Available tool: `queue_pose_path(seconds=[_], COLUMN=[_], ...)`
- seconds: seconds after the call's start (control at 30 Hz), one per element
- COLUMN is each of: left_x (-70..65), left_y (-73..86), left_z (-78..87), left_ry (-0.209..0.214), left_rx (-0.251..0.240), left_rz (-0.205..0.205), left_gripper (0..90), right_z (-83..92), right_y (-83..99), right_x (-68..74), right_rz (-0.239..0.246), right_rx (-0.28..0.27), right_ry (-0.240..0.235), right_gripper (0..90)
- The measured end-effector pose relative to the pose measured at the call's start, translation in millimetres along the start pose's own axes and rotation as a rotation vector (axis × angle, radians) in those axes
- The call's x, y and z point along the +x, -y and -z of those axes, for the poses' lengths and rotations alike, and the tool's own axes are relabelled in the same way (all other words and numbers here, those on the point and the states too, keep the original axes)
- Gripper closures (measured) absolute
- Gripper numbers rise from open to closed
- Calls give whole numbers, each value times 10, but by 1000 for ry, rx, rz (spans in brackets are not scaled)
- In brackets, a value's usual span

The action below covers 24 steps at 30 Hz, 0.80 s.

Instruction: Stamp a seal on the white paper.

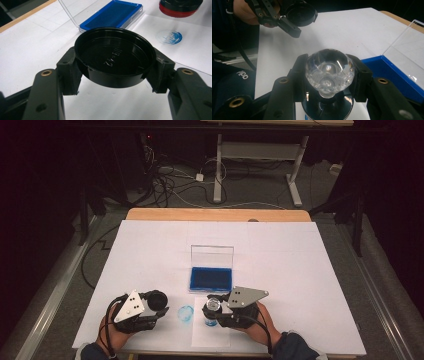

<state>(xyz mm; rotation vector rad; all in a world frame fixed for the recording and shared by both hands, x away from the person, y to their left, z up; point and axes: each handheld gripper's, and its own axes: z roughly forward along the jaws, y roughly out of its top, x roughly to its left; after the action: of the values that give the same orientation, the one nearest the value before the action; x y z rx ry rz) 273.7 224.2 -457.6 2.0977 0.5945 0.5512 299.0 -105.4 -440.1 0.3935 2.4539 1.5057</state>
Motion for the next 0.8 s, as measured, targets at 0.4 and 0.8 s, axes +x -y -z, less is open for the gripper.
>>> queue_pose_path(seconds=[0.4,0.8], left_x=[6,8], left_y=[3,4], left_z=[4,1], left_ry=[1,2], left_rx=[0,3], left_rz=[0,-2], left_gripper=[361,361], right_z=[-220,-248], right_y=[217,268], right_x=[14,19], right_rz=[-8,0], right_rx=[59,89], right_ry=[-31,-31], right_gripper=[566,565])
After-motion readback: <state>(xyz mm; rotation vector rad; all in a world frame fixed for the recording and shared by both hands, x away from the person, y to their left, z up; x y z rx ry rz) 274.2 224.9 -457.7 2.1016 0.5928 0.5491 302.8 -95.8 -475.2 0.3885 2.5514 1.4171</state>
